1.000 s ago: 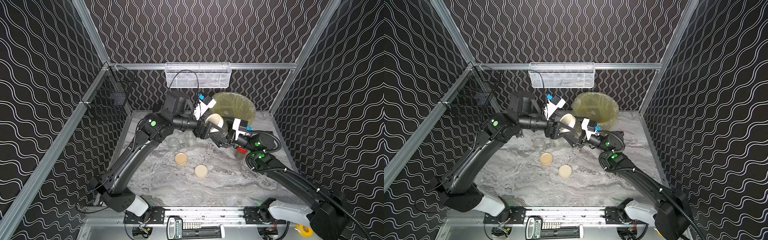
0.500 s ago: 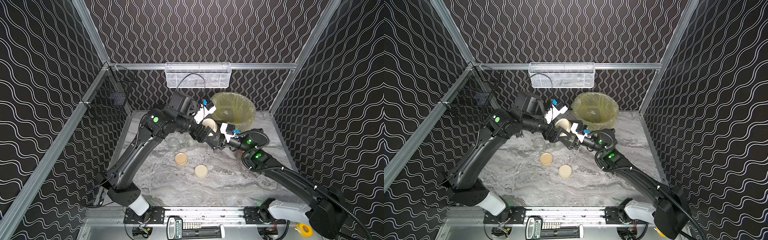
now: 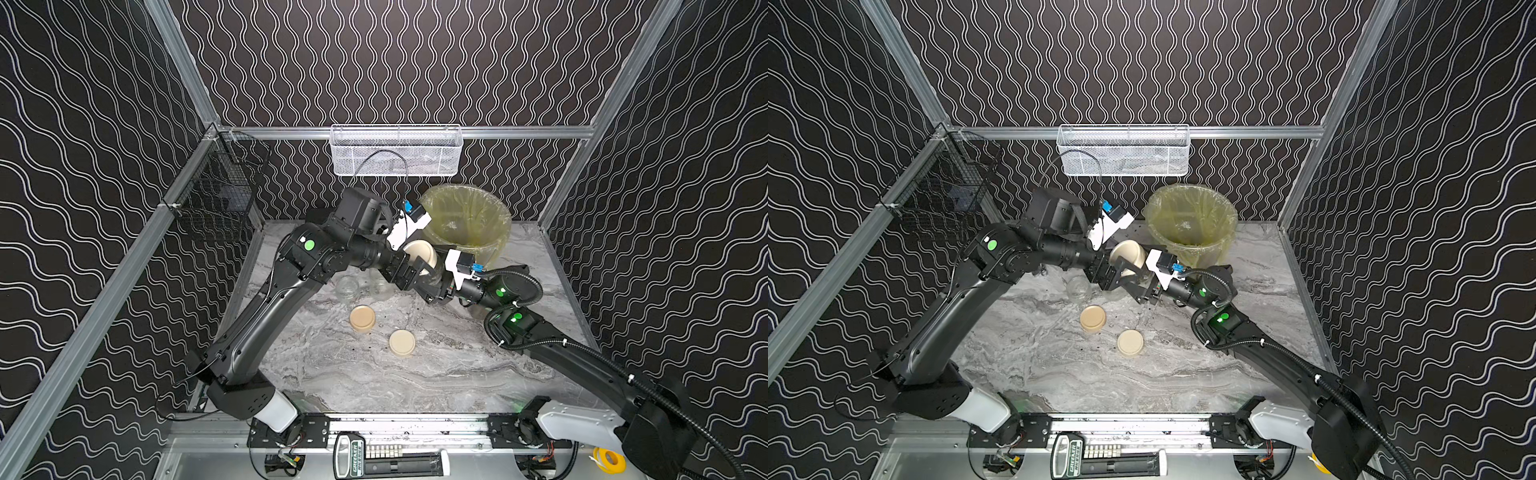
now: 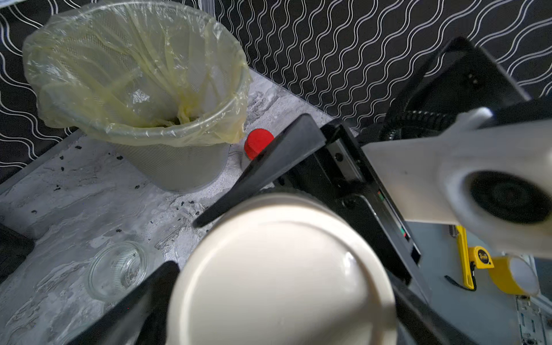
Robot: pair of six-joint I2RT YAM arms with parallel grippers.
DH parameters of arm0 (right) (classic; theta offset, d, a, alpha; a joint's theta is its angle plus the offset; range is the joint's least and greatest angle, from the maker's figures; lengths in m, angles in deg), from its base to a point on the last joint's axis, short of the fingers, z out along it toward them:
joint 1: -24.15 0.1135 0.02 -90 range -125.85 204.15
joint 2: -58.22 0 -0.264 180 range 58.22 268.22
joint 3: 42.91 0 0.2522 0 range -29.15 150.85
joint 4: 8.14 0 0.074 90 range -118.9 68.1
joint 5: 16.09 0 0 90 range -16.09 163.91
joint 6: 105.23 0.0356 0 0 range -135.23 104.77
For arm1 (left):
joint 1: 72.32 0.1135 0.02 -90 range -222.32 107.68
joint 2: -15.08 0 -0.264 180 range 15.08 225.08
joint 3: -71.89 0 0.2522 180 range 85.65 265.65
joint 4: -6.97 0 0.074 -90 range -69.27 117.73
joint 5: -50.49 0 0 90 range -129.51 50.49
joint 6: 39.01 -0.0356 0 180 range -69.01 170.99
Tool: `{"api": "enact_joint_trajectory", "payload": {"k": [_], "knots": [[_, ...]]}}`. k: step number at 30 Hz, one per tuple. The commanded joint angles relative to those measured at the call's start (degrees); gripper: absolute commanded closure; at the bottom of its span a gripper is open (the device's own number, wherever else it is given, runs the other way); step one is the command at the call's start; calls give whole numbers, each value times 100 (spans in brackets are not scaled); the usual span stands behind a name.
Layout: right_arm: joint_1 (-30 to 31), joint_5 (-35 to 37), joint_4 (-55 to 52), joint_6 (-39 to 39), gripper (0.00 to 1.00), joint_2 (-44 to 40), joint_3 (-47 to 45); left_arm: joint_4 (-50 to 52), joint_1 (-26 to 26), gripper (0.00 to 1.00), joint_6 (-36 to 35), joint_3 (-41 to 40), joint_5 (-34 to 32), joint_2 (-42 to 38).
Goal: Empty moldy tea leaves from jars
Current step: Unscrew the lid from the jar.
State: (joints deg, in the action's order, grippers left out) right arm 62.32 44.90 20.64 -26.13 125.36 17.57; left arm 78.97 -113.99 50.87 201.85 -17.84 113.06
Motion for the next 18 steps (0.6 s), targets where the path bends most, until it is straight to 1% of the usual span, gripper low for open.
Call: {"api": "enact_joint_trajectory", "payload": {"k": [1, 6, 10, 12, 14, 18], "knots": [[12, -34, 694, 244, 73, -133, -48, -481, 8, 1, 92, -1, -94, -60], [9, -79, 658, 292, 74, -242, -99, -772, 10, 1, 7, -78, 41, -242], [8, -121, 565, 282, 75, -298, -104, -1051, 2, 1, -458, -218, 372, -452], [8, -173, 516, 296, 75, -322, -93, -1093, 9, 1, -705, -216, 434, -513], [9, -214, 510, 309, 75, -345, -93, -988, 5, 1, -951, -127, 483, -501], [7, -255, 566, 343, 75, -359, -98, -248, 5, 1, -1708, 226, 954, -273]]}}
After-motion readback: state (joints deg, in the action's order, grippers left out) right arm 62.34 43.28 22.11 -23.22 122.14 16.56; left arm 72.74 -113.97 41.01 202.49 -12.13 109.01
